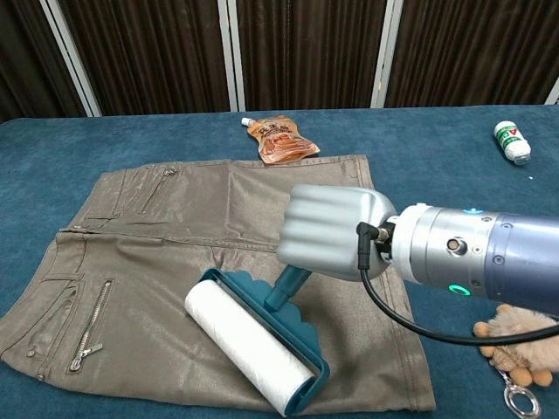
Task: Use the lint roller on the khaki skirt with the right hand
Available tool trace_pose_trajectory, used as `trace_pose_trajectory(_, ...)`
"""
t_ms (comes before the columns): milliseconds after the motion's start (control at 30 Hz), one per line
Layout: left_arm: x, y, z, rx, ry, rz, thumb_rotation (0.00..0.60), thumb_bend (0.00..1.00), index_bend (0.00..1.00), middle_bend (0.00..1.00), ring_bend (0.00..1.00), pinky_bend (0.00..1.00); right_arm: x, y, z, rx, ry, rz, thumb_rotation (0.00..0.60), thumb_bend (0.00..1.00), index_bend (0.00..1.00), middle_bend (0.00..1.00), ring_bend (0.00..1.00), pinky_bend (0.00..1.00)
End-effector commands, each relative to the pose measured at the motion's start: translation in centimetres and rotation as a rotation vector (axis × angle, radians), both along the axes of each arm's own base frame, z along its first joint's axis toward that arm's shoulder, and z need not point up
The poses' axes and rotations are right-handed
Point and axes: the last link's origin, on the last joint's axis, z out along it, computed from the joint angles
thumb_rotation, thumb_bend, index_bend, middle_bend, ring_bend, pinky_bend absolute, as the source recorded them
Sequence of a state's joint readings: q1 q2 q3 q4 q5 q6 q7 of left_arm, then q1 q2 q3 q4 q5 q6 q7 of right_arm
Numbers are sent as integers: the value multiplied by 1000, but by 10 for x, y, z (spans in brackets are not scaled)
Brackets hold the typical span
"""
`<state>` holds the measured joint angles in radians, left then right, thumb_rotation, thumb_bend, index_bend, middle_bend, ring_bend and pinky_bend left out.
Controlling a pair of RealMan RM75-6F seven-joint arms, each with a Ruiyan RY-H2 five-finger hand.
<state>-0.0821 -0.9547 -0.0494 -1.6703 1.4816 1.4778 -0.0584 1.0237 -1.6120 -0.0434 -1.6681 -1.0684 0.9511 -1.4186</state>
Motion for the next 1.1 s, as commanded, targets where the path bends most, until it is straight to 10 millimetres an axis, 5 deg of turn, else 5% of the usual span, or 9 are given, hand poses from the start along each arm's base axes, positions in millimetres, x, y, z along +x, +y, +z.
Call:
trace_pose_trajectory(33, -1, 0, 0, -1, 1, 2, 600, 0, 0, 0, 0, 0, -8, -8, 4, -34, 20, -11, 600, 829, 472, 535, 455, 476)
trace_pose_trajectory(200, -1, 1, -1, -4, 4, 5, 600, 0, 0, 0, 0, 0, -33, -26, 20, -95, 34, -81, 600, 830, 472, 535, 455, 476)
trace_pose_trajectory(600, 1, 1, -10, -20, 28, 5, 600, 0, 0, 0, 0, 0, -140, -77, 82, -278, 102, -313, 600, 830, 472, 535, 455, 476)
trace_pose_trajectory(867, 2, 2, -14, -26, 39, 10, 600, 0, 0, 0, 0, 0, -179, -96, 110, -355, 90, -418, 600, 819, 456, 535, 437, 476)
trace_pose_trajectory(967, 2, 2, -14, -26, 39, 11, 600, 0, 0, 0, 0, 0, -184, -97, 112, -360, 92, -428, 600, 634, 355, 466, 350, 439)
trace_pose_trajectory(1100, 2, 2, -14, -24, 38, 12, 600, 0, 0, 0, 0, 0, -191, -95, 113, -358, 60, -466, 600, 35, 33, 139, 104, 220)
